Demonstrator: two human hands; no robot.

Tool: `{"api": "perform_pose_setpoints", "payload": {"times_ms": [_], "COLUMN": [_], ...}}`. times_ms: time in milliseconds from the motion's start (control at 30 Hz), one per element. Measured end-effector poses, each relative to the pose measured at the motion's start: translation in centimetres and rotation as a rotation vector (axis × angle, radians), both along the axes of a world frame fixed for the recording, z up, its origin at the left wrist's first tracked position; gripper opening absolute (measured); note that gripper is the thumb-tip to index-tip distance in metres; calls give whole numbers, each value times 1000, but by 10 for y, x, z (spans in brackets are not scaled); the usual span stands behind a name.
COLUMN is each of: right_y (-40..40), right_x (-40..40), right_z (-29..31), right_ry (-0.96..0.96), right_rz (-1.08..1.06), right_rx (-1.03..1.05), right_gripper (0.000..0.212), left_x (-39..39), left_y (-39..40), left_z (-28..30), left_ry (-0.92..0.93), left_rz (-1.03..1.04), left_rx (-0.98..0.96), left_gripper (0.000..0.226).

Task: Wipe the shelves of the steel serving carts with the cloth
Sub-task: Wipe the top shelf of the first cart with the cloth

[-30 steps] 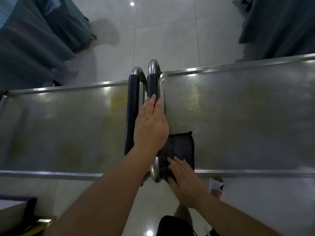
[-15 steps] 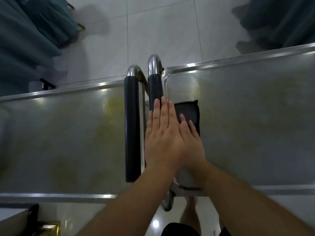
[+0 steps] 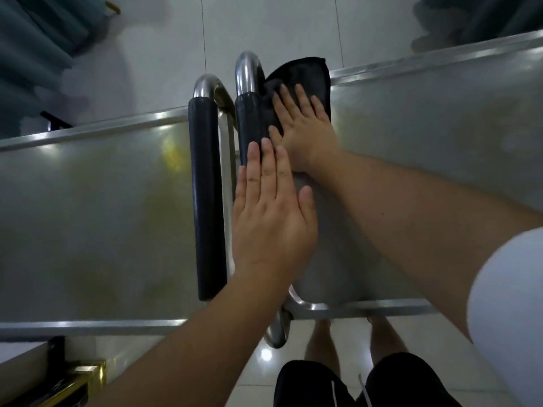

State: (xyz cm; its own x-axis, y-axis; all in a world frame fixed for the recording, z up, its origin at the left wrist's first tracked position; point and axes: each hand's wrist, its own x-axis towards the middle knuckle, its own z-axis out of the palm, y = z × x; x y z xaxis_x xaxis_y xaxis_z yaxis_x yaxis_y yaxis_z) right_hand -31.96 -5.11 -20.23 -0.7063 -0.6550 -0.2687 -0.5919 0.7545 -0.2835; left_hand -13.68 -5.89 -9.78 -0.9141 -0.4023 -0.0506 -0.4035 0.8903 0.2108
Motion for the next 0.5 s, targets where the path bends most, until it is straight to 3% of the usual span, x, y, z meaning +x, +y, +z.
{"api": "perform_pose_setpoints", "payload": {"times_ms": [200, 300, 500], "right_y": [57, 107, 217], "right_x": [81, 140, 216], "right_z": [1, -4, -16], "right_ry": [13, 7, 36], "right_rz": [105, 140, 127], "right_rx": [43, -31, 2], "right_gripper": [73, 75, 74], "left_x": [1, 3, 0], "left_y": [0, 0, -1], "left_z": [0, -3, -3], "left_ry": [-12, -30, -36], "left_rz": [-32, -79, -59], "left_rx": [-88, -165, -129], "left_gripper": [65, 64, 68]}}
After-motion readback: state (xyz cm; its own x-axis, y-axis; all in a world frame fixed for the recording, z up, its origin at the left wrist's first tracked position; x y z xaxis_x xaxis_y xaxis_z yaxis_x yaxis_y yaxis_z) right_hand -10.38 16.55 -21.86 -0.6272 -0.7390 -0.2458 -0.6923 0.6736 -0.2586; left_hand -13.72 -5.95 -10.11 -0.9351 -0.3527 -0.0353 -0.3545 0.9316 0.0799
